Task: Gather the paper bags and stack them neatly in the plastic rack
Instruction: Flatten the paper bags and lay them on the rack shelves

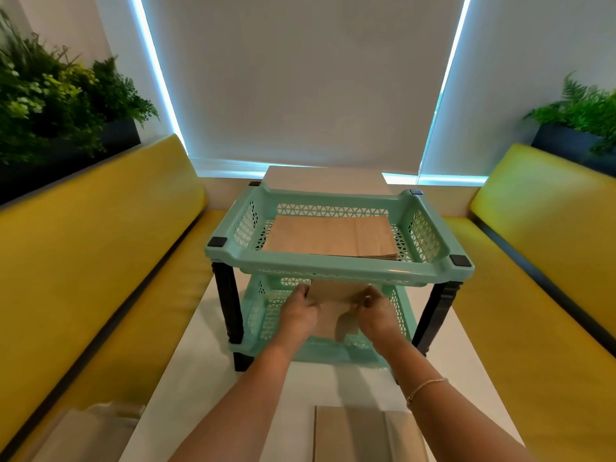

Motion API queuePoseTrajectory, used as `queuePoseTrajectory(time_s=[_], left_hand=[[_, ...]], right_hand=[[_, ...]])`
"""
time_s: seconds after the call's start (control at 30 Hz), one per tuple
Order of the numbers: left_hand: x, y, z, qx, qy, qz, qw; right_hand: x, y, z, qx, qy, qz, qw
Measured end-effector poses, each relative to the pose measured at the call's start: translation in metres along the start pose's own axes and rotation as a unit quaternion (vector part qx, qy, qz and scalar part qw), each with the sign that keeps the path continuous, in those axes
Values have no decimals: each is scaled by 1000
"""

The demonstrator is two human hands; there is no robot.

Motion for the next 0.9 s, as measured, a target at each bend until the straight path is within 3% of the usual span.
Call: queuePoseTrajectory(time_s=[0.43,0.67,0.9], left_hand=[[-1,-4,-7,71,9,17,997],[-1,-8,-14,180,30,-69,981],[-2,-5,-15,193,16,-70,979]], right_hand=[[3,-29,14,-121,-3,-51,991],[7,-35,22,-189,-68,-95,975],[9,-35,22,-218,-63,-87,970]])
Point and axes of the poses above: each hand's wrist, its own x-axis towards the middle knuckle, its own y-axis out of the back of the hand, z = x × y, the point moved 5 cm from there along x, towards the middle knuckle, and after that the axes turned 3 degrees about x, right-handed, at the moved point
